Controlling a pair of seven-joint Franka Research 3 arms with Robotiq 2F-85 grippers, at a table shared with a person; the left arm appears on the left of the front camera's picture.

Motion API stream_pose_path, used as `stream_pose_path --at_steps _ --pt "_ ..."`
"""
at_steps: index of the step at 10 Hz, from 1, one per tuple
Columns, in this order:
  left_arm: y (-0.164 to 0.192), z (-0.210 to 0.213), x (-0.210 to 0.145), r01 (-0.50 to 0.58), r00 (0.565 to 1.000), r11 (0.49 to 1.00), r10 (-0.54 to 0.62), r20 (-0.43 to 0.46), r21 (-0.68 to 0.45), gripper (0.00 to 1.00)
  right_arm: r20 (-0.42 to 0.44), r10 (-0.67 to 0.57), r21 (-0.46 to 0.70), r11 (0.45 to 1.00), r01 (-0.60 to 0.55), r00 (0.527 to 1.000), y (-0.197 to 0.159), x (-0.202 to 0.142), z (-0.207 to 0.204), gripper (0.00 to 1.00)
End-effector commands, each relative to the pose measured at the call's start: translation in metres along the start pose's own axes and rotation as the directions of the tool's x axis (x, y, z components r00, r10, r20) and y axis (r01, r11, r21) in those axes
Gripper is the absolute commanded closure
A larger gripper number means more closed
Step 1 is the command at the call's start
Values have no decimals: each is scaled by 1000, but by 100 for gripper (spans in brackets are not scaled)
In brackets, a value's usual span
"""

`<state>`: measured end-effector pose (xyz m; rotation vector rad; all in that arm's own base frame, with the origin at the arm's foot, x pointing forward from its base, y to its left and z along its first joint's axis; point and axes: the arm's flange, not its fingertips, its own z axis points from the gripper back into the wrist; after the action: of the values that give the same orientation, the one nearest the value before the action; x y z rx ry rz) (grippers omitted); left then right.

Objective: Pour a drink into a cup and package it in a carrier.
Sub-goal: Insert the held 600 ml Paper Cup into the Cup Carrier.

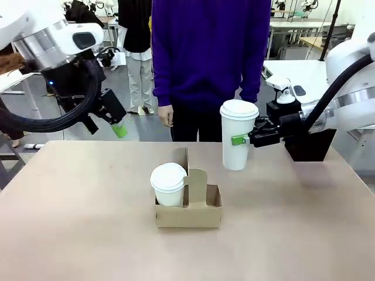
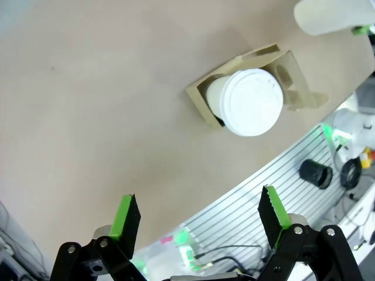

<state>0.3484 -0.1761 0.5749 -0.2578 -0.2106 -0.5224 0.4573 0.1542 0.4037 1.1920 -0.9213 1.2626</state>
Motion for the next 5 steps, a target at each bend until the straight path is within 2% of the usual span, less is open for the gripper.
stream_pose_path --at_steps 1,2,5 --pt "4 -15 4 -46 998 996 42 56 81 0 1 26 -181 983 -25 1000 0 17 10 19" --pt "0 0 0 0 1000 1000 0 0 0 0 0 0 0 1000 0 1000 0 0 0 19" --pt "0 0 0 0 1000 1000 0 0 0 0 0 0 0 1000 0 1000 0 0 0 19"
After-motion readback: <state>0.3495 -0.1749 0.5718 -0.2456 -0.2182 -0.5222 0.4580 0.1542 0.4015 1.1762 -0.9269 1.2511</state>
